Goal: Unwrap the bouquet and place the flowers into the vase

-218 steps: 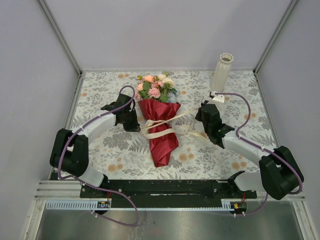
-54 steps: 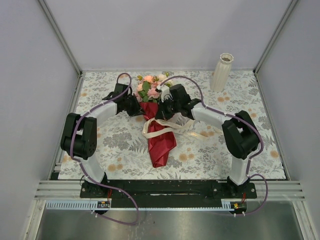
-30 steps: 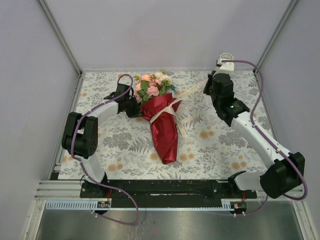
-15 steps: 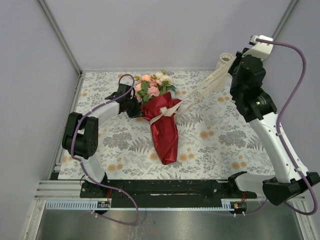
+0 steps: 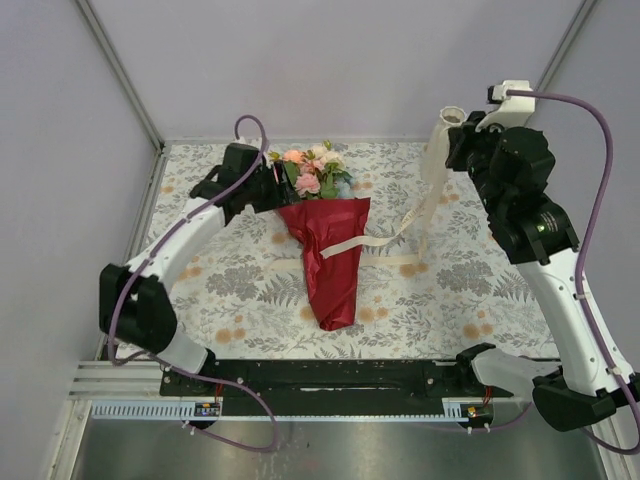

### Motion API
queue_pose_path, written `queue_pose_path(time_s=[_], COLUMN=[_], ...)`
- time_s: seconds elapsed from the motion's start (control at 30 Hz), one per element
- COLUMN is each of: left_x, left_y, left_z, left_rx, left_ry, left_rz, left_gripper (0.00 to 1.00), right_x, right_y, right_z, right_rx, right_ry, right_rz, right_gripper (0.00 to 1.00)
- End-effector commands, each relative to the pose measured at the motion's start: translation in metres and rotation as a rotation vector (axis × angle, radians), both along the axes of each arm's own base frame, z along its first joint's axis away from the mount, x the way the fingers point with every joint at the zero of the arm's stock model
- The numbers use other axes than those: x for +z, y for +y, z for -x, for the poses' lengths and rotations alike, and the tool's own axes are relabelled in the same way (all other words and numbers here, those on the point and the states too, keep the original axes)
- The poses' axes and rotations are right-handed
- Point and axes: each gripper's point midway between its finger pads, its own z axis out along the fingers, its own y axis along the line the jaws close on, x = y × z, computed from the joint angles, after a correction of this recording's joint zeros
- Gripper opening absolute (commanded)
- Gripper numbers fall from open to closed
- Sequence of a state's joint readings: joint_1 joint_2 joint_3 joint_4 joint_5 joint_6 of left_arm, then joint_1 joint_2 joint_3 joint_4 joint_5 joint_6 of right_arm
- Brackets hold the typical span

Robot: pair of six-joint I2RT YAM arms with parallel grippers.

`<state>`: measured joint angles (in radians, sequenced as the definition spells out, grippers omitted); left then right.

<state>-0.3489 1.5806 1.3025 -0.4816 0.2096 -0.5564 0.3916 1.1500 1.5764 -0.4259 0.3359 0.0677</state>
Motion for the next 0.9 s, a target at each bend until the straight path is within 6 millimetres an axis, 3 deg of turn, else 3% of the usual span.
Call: queue_pose_path(time_s=[0.0, 0.1, 0.23, 0.37, 0.6, 0.87], left_x=[0.102, 0.144, 0.186, 0.210, 0.205, 0.183], left_y=[0.001, -0.016, -0.044, -0.059, -0.101, -0.167], left_z=[0.011, 0.037, 0.077, 0.120, 0.143, 0.172], left_rx=[-0.084, -0.216, -0.373, -0.508, -0.692, -0.874], left_ry=[-0.324, -0.518, -0.811, -1.084, -1.073, -1.085], left_rz=[-0.011, 0.035, 0.226, 0.353, 0.401, 0.355], left_gripper=[0.68, 0.76, 0.74, 0.78, 0.80, 0.84], right_x=[-0.014, -0.022, -0.021, -0.020, -0.008, -0.004], right_y=[0.056, 0.072, 0.092, 0.109, 0.124, 0.120], right_z=[0.041, 0.058, 0.080, 0.098, 0.125, 0.128], right_rx=[0.360, 0.461, 0.596, 0.717, 0.882, 0.884], right_ry=[0.045, 0.055, 0.055, 0.058, 0.042, 0.009], right_rz=[-0.113, -0.205, -0.348, -0.481, -0.638, -0.709], right_gripper=[0.00, 0.00, 0.00, 0.00, 0.00, 0.00])
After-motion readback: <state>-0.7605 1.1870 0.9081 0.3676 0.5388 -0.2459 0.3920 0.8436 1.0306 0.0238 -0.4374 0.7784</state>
